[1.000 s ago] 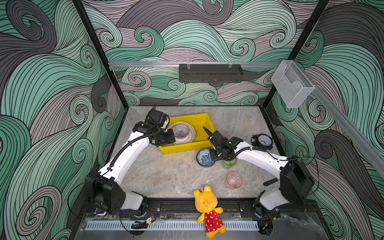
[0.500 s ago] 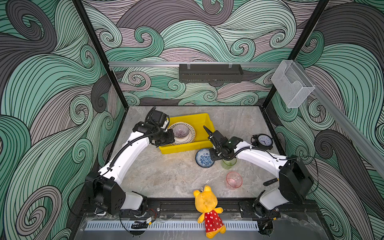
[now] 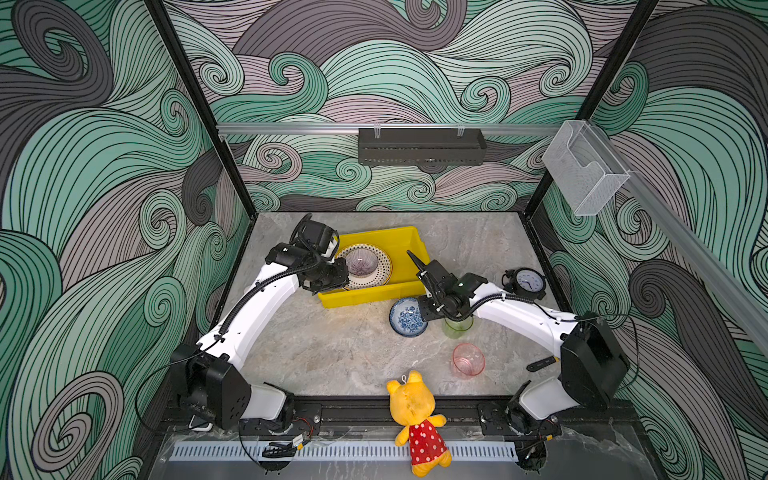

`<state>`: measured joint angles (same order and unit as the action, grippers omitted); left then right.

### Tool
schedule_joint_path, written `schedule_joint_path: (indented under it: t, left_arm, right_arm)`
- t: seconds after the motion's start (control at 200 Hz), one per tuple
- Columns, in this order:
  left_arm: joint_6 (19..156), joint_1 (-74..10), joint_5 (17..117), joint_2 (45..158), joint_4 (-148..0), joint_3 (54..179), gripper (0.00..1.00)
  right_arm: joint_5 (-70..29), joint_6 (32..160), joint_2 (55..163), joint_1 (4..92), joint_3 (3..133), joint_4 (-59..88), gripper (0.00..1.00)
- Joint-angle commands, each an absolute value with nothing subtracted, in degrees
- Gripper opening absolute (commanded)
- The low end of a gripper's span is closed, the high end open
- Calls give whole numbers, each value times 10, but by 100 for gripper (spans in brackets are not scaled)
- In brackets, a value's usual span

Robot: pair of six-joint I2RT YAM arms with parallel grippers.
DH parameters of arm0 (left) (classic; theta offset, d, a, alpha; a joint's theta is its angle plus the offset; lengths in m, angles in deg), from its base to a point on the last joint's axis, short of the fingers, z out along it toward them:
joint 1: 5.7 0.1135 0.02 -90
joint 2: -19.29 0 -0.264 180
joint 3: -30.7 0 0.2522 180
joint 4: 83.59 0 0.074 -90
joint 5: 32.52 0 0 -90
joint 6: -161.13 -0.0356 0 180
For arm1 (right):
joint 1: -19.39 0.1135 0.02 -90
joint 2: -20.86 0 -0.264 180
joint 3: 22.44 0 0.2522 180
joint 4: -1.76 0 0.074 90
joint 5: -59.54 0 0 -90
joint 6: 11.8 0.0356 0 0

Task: Place the mixed dishes into the plastic bin
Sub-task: 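Grasp the blue floral bowl rim with the right gripper and tilt it up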

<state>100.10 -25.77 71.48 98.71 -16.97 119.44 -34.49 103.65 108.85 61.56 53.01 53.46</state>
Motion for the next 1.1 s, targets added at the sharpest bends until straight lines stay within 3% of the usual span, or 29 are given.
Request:
schedule_joint_path:
  t: [0.0,1.096]
  left_arm:
    - [1003,-264,714,993,-166,1215,19]
    - [1003,-281,732,995,-170,1227,23]
  right_arm:
    - [-340,1031,1068,616,537,547,0]
    - [-339,1033,1005,616,551,551,0]
